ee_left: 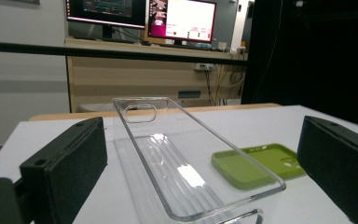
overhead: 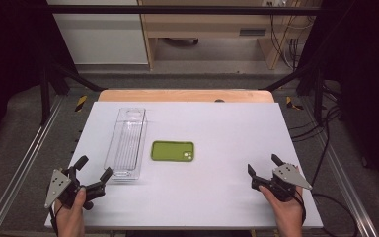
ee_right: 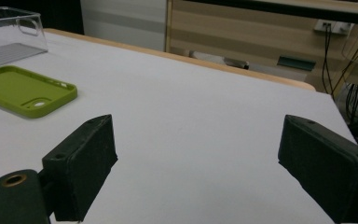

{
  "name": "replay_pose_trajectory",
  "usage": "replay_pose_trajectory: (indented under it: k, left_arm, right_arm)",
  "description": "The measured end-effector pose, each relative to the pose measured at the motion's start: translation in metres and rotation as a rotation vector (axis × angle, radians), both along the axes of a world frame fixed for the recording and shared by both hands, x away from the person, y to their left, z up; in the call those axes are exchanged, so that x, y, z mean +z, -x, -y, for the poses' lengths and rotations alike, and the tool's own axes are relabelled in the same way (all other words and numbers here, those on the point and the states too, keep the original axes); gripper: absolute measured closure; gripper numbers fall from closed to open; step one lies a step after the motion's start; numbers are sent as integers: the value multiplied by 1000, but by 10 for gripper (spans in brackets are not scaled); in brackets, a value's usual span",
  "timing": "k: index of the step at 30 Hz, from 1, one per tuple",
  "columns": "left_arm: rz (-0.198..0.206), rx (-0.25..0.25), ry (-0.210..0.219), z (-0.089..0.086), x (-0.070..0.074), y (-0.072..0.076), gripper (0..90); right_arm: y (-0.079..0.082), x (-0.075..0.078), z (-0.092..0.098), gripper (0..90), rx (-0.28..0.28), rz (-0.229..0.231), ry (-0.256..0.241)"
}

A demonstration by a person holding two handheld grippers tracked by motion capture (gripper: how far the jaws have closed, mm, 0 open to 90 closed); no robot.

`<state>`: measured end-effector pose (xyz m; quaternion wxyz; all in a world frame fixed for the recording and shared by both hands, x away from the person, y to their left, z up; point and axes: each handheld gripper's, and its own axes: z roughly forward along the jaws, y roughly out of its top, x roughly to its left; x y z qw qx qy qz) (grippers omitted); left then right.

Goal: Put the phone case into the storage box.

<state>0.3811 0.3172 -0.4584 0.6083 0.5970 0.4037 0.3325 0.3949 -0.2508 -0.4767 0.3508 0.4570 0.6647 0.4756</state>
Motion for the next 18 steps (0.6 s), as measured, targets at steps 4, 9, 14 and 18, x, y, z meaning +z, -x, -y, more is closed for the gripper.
replay_pose_trajectory:
  k: [4, 9, 14, 18]
  left_arm:
    - [-6, 15, -2, 0, 0, 2, 9]
    - [-14, 2, -14, 2, 0, 1, 8]
    - [-17, 12, 9, 4, 0, 1, 8]
    - [-13, 15, -23, 7, 3, 4, 7]
  right_arm:
    - [2, -2, -1, 186, 36, -24, -83]
    - [3, -2, -1, 180, 57, -22, -100]
    - [3, -1, -3, 172, 55, -26, -107]
    - [1, 17, -28, 151, 83, 9, -84]
